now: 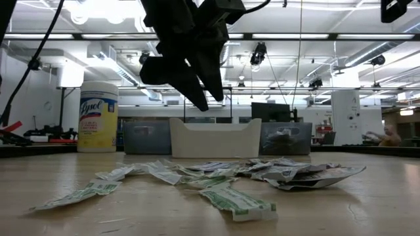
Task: Pick & Place First Aid Supplies
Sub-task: Put the blue bandage pack into the middle black bin
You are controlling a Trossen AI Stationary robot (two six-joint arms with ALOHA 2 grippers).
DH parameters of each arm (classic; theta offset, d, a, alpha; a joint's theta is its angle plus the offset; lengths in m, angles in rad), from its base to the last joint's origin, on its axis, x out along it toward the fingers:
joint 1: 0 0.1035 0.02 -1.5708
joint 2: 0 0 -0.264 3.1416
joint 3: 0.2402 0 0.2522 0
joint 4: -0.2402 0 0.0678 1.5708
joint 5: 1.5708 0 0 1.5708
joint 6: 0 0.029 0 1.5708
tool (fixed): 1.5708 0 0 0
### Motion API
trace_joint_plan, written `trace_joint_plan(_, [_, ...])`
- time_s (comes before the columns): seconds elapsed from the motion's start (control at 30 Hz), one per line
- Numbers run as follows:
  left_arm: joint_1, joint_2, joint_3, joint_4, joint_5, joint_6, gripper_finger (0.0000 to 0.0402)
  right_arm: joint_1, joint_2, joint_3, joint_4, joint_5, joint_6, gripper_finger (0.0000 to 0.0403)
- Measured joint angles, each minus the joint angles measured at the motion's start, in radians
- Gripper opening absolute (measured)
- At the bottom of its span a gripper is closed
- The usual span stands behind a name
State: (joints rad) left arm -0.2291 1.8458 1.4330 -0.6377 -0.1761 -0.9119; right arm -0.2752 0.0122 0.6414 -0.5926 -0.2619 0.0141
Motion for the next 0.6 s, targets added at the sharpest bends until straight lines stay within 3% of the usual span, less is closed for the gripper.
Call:
trace_joint_plan(0.33, [0.000, -0.001, 0.000, 0.009, -0.002, 0.000, 0.0155, 0.000, -0.011, -0.135, 0.179, -0.017, 0.055, 0.0008])
trace_joint_plan(0.6, [-0.005, -0.001, 0.000, 0.017, -0.002, 0.018, 0.0155, 0.000, 0.004, -0.189, 0.220, -0.068, 0.072, 0.0008])
